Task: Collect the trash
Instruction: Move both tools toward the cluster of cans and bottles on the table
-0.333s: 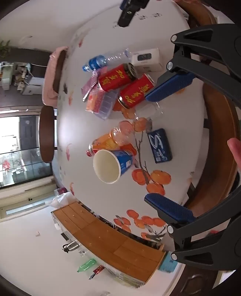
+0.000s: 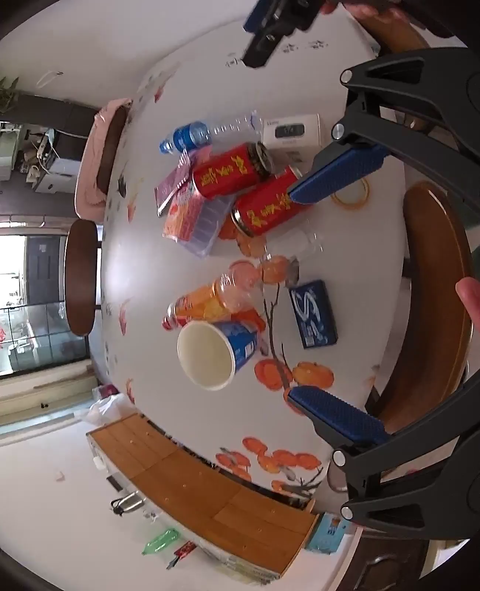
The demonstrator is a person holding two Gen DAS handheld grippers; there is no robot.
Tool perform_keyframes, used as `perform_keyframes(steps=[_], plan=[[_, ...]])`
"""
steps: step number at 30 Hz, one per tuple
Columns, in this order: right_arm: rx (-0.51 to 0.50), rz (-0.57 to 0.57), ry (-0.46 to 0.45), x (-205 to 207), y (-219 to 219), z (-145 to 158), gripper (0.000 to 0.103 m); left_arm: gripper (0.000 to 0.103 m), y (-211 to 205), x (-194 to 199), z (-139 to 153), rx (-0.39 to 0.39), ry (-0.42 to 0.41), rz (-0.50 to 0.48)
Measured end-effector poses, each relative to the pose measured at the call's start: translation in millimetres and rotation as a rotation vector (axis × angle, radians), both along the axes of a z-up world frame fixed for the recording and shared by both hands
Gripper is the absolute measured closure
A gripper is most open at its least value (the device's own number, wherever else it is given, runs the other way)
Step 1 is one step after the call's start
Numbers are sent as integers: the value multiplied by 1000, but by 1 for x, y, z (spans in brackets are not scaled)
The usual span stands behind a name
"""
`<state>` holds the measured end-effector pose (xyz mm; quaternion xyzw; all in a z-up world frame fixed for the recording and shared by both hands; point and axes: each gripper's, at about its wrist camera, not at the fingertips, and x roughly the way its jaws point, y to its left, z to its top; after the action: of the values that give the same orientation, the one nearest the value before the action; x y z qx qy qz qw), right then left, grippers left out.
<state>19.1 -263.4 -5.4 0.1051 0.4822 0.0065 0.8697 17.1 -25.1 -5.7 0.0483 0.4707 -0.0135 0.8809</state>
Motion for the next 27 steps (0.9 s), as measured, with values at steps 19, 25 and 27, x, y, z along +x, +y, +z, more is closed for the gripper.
perform_keyframes(steps=[19, 25, 27], plan=[[72, 30, 61, 11, -32, -30, 6, 7, -25, 13, -9, -2, 69, 3], [89, 26, 95, 15, -38, -40, 6, 7, -33, 14, -11, 7, 74, -7], [99, 28, 100, 16, -40, -42, 6, 7, -34, 15, -13, 6, 80, 0]])
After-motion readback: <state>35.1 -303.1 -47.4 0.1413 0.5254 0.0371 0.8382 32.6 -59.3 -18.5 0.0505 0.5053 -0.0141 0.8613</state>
